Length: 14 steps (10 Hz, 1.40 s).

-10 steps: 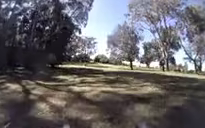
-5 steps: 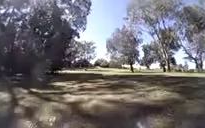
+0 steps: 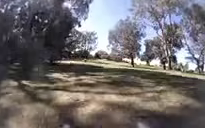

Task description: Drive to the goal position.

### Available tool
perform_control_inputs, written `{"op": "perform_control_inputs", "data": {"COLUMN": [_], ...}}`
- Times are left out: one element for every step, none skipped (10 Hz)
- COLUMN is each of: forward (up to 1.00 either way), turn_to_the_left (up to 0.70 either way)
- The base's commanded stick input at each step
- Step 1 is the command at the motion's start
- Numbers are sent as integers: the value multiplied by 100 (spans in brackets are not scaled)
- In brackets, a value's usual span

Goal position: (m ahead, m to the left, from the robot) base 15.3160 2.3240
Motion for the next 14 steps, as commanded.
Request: {"op": "perform_control_inputs", "data": {"forward": [100,100,100,100,100,100,100,100,100,100,100,100,100,100], "turn_to_the_left": [0,0,0,-27,-27,-21,-5,0,0,0,-1,-15,-24,-10]}}
